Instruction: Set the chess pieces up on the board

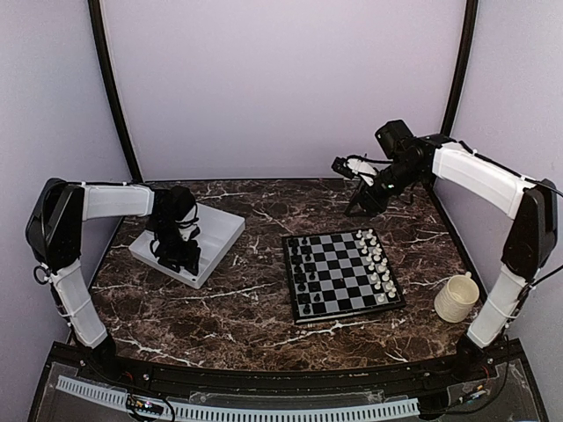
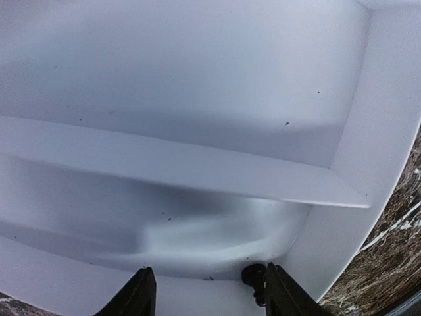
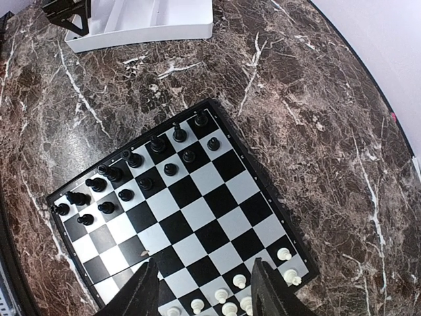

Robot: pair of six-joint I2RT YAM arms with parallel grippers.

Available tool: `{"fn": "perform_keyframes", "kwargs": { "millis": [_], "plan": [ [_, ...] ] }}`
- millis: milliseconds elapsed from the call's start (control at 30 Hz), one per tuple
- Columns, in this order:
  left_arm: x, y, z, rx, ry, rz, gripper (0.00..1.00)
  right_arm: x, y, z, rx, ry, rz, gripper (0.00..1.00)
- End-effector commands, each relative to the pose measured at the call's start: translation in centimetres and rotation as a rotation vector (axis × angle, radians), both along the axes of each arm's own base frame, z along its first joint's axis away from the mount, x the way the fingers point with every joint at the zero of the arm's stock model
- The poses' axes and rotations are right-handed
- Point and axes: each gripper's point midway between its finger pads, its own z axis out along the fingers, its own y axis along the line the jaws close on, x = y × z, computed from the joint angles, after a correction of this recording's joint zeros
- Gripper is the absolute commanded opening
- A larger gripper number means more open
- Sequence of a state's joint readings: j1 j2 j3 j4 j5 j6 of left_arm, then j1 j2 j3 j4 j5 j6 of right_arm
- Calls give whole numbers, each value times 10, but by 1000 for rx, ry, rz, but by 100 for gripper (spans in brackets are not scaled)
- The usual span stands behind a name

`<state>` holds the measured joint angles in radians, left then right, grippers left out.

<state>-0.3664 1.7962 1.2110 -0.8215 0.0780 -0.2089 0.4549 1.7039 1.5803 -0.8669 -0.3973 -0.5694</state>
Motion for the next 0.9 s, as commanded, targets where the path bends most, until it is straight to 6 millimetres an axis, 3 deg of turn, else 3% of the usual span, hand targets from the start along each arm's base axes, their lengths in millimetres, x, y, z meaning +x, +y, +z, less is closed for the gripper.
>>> {"fn": "perform_keyframes", "kwargs": {
  "millis": [0,167,500,700,867],
  "plan": [
    [-20,-6,-5,-52,99,-28,59,-2,7,3,41,48,4,49],
    [-29,-26,-16,-155,189,-49,56,-1,13,-1,61,82,12,50],
    [-24,-60,5,-352,209,-50,28,-1,19,-6,75,117,21,50],
    [-17,-62,14,-355,188,-55,16,-1,20,-9,75,127,24,50],
    [-8,-48,24,-265,140,-66,13,-2,22,-12,70,134,28,50]
  ]
}}
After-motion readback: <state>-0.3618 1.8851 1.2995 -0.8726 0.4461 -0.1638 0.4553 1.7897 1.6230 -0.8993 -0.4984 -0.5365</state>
